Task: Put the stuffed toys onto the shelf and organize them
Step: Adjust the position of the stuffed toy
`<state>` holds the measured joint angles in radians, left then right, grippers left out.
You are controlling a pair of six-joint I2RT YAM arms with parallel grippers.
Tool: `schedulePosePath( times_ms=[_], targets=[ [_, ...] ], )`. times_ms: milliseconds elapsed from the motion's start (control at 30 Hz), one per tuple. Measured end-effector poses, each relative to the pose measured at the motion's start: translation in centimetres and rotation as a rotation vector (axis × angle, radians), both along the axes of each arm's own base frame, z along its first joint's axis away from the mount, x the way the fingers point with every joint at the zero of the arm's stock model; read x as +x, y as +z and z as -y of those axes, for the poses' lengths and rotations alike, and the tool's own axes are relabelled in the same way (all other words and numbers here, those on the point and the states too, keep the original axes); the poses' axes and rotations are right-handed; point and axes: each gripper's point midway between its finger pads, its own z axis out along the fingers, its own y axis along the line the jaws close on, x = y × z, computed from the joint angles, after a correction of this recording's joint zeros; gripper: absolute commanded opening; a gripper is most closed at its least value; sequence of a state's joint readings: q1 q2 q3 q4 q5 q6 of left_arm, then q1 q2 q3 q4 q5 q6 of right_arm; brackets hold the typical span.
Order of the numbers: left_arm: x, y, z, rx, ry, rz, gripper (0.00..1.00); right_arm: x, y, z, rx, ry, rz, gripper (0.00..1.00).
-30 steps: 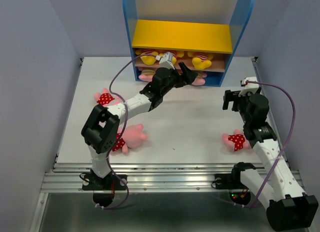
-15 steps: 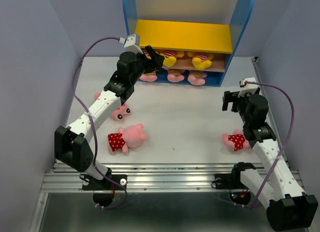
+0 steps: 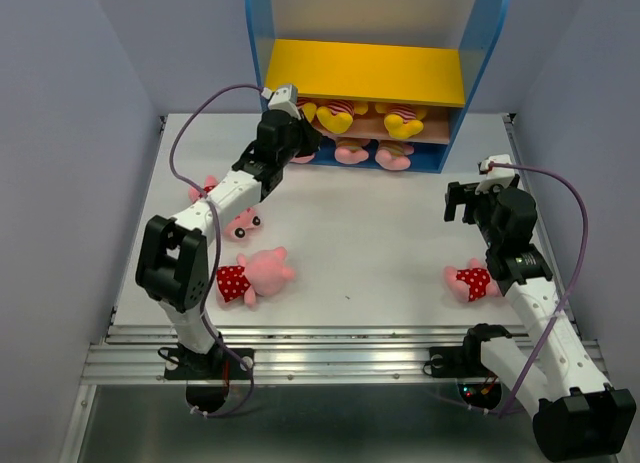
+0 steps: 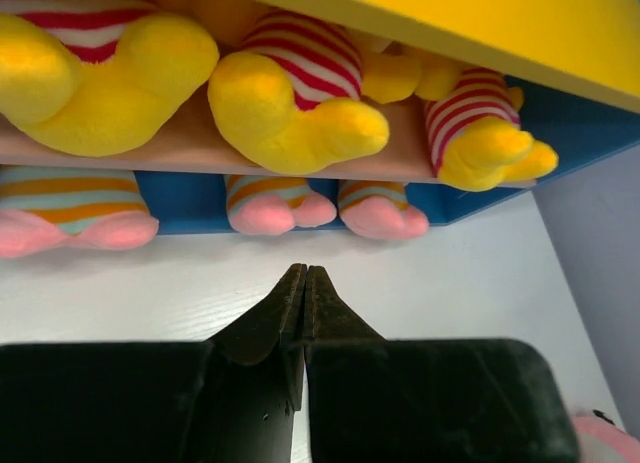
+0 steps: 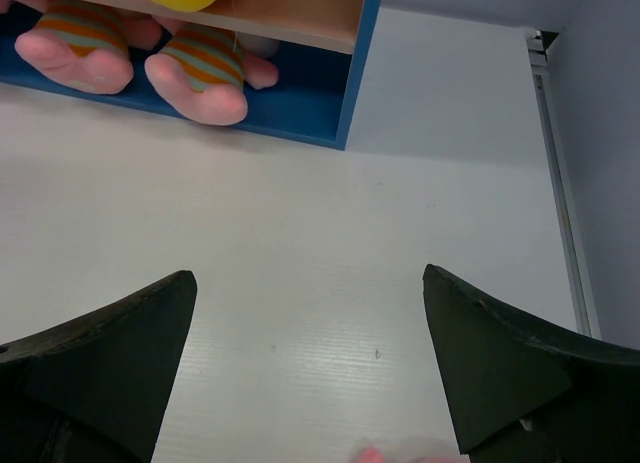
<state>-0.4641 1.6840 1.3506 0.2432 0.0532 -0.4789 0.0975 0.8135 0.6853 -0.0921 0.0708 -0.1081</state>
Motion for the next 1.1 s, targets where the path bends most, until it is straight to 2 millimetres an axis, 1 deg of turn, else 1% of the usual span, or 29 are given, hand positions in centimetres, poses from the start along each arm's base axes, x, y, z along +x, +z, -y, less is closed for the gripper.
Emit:
schedulePosePath(
  times_ms=[133,200,267,367,500,633,667,867,1100],
  targets=[
    [1.4,-3.1,0.6,0.035,0.0,-0.04,0.11,0.0,0.0,0.0,0.0,0.0,0.0,1.0],
    [1.9,-4.2,1.0,0.052,0.003,-0.052,0.11,0.0,0.0,0.0,0.0,0.0,0.0,1.0],
    [2.4,-4.6,1.2,0.062,0.006,-0.053,0.11,0.0,0.0,0.0,-0.001,0.001,0.0,1.0],
    [3.2,-4.5,1.3,0.07,0.026,-0.037,0.11,0.0,0.0,0.0,-0.001,0.001,0.0,1.0],
    [4.8,-3.5,2.1,0.056,0.042,0.008,0.11,0.0,0.0,0.0,-0.001,0.001,0.0,1.0],
    [5.6,-3.4,2.8,0.057,0.051,0.025,0.11,0.0,0.0,0.0,-0.001,0.001,0.0,1.0],
    [5.9,-3.5,3.2,0.056,0.049,0.03,0.11,0.0,0.0,0.0,-0.001,0.001,0.0,1.0],
    [6.2,-3.8,4.5,0.063,0.048,0.038,0.11,0.0,0.0,0.0,-0.004,0.001,-0.001,1.0],
    [6.8,-3.7,4.9,0.066,0.068,0.049,0.11,0.0,0.0,0.0,-0.004,0.001,0.0,1.0]
  ],
)
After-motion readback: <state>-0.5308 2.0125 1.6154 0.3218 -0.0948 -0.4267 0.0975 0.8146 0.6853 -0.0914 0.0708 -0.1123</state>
